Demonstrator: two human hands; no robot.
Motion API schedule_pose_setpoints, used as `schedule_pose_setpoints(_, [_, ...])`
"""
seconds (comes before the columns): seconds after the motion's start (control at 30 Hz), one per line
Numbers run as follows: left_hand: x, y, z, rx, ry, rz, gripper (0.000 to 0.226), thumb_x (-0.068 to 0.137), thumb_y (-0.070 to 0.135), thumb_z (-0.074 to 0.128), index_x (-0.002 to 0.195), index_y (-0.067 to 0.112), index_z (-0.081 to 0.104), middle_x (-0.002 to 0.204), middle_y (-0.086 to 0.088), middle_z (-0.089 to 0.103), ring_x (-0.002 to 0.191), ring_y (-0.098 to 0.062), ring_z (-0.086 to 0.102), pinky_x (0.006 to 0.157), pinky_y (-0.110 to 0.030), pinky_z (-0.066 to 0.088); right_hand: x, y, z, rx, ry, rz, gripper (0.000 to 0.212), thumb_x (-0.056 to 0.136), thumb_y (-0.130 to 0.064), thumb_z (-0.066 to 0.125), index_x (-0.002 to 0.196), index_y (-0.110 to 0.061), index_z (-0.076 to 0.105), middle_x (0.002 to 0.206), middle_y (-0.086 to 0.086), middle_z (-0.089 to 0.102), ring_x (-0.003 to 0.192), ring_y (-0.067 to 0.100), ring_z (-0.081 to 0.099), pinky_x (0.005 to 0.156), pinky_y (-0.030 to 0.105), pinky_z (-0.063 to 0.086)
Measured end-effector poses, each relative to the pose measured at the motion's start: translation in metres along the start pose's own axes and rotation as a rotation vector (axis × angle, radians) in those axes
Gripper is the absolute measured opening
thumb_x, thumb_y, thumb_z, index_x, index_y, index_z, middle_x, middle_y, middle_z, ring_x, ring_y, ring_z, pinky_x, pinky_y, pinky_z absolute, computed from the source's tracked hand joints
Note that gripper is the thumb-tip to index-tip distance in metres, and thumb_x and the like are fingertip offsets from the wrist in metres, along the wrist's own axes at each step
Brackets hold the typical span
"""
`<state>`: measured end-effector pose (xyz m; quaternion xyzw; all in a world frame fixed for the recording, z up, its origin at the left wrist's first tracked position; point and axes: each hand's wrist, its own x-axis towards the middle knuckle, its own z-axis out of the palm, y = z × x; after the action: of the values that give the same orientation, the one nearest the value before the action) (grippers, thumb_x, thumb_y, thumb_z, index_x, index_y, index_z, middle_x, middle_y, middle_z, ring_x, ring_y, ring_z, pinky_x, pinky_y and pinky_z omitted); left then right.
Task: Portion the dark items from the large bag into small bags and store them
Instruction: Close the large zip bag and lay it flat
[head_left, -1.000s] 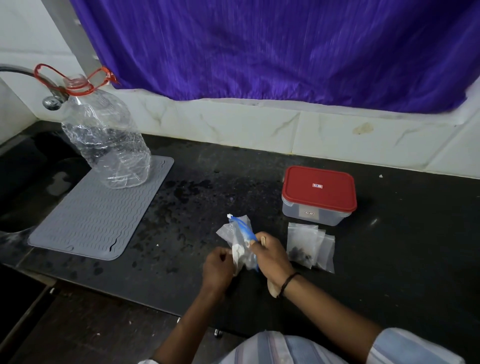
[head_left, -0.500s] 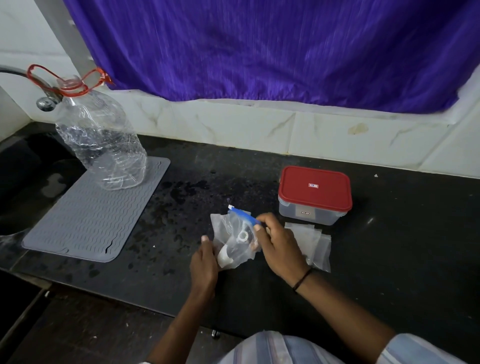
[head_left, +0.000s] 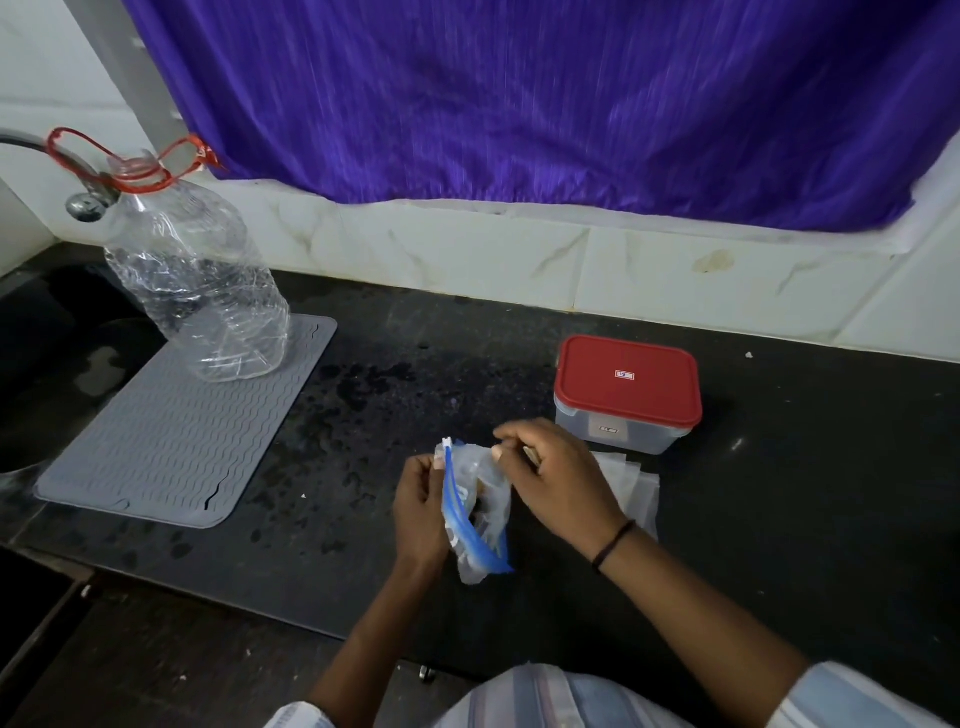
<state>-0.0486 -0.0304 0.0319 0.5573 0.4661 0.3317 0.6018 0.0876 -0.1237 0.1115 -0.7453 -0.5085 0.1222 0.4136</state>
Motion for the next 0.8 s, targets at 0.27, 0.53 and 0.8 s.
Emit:
schedule_pose_setpoints(0.27, [-0.002, 0.014, 0.003, 0.156, -0.239, 0.029, 0.017, 0.097, 0.03, 0.056, 0.092, 0.016, 0.065, 0.086, -0.007, 0.067, 0.075, -0.014, 0.065, 0.073, -0.036, 0.055, 0.023, -0.007, -0.008, 0.168, -0.459, 0.066, 0.019, 0.086, -0.023, 0.067, 0.105, -0.029, 0.066, 0.083, -0.008, 0.065, 0.073, 0.002, 0.058, 0.074, 0.026, 0.049])
schedule_pose_setpoints(0.53, [-0.005, 0.01, -0.005, 0.511, -0.27, 0.303, 0.029, 0.093, 0.048, 0.05, 0.1, 0.024, 0.063, 0.097, -0.001, 0.066, 0.089, -0.017, 0.062, 0.087, -0.044, 0.051, 0.019, -0.012, -0.003, -0.004, -0.595, -0.024, 0.033, 0.088, -0.018, 0.059, 0.118, -0.031, 0.057, 0.103, -0.003, 0.058, 0.089, 0.005, 0.056, 0.078, 0.021, 0.045])
schedule_pose_setpoints(0.8, [0.0, 0.012, -0.009, 0.295, -0.192, 0.205, 0.016, 0.099, 0.01, 0.057, 0.086, 0.018, 0.051, 0.07, 0.014, 0.057, 0.064, 0.0, 0.054, 0.056, -0.019, 0.048, 0.017, -0.009, -0.012, -0.053, -0.453, -0.009, 0.008, 0.088, -0.014, 0.056, 0.09, -0.022, 0.056, 0.079, -0.007, 0.06, 0.07, 0.007, 0.055, 0.065, 0.032, 0.049])
